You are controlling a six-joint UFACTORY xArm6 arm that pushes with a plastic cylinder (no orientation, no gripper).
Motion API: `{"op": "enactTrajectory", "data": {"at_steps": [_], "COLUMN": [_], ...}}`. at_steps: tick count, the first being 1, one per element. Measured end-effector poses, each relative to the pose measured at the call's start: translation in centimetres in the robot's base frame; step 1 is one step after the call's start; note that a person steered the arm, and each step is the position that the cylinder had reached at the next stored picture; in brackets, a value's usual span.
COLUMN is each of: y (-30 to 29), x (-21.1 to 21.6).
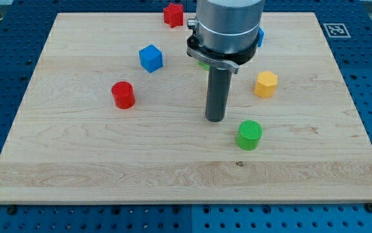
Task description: Move yellow heart int yellow hexagon
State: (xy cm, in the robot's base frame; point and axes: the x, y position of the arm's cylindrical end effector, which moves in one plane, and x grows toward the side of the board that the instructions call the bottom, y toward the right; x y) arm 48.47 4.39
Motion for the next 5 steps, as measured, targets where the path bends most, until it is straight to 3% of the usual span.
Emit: {"op": "enactTrajectory", "data": {"at_steps": [5], "y": [-3.5], "x": [1.8]}}
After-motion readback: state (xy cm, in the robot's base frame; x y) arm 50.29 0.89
